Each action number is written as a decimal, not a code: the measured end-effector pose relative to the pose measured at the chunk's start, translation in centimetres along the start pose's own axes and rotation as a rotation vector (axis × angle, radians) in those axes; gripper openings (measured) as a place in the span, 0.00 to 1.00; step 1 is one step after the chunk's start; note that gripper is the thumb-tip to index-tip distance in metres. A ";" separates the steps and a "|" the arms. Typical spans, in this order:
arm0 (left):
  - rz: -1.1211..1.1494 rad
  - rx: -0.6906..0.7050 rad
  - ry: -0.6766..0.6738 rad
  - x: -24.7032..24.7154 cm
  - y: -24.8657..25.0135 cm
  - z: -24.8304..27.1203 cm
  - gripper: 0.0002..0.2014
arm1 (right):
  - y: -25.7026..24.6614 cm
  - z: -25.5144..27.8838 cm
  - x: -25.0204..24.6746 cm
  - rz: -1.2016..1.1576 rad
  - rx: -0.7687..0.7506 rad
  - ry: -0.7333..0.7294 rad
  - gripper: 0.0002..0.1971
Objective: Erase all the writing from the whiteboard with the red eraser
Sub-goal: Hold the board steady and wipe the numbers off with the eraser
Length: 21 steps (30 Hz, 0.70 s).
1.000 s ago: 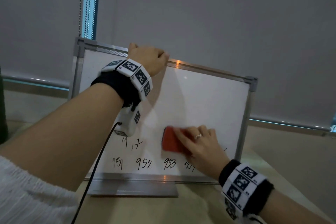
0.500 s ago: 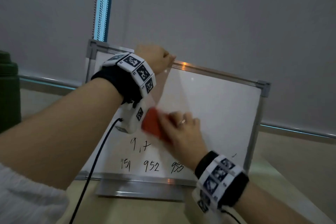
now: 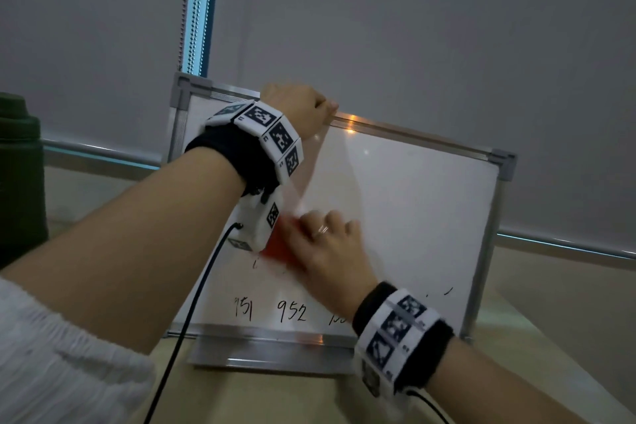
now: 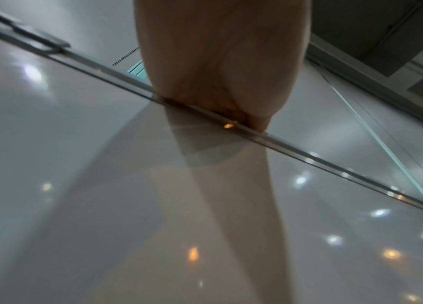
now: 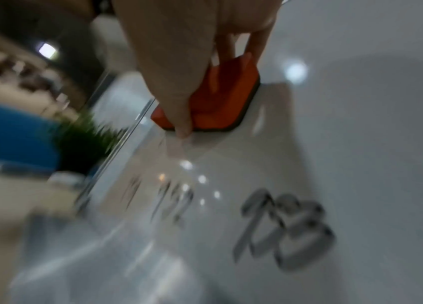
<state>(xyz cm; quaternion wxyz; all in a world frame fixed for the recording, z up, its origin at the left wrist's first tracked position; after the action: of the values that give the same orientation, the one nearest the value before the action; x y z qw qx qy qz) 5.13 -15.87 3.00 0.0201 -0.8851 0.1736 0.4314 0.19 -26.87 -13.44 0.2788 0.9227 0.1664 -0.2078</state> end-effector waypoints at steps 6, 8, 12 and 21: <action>-0.011 0.005 0.002 -0.3 0.2 0.4 0.24 | -0.2 0.3 0.2 0.052 -0.255 -0.083 0.34; -0.010 0.004 0.006 -0.2 0.3 0.3 0.23 | 1.6 -2.2 -1.0 0.007 -0.013 0.043 0.33; -0.009 -0.003 0.007 0.1 0.3 0.2 0.23 | 2.1 -3.5 -1.5 -0.028 0.257 0.069 0.37; -0.003 -0.004 -0.002 -0.4 0.4 0.6 0.23 | 0.4 0.5 -0.4 0.042 -0.197 -0.084 0.33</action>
<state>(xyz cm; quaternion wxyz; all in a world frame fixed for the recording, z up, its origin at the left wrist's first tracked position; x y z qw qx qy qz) 4.25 -16.02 2.99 0.0190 -0.8849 0.1714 0.4326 -0.12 -27.55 -13.44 0.3789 0.8847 0.1549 -0.2230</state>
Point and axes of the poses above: each hand's wrist, its own z-axis away from the middle knuckle, its own x-axis out of the palm, y = z × x, the point moved 2 cm from there along -z, towards the middle knuckle, and after that the axes turned 3 degrees about -z, right-handed, at the moved point
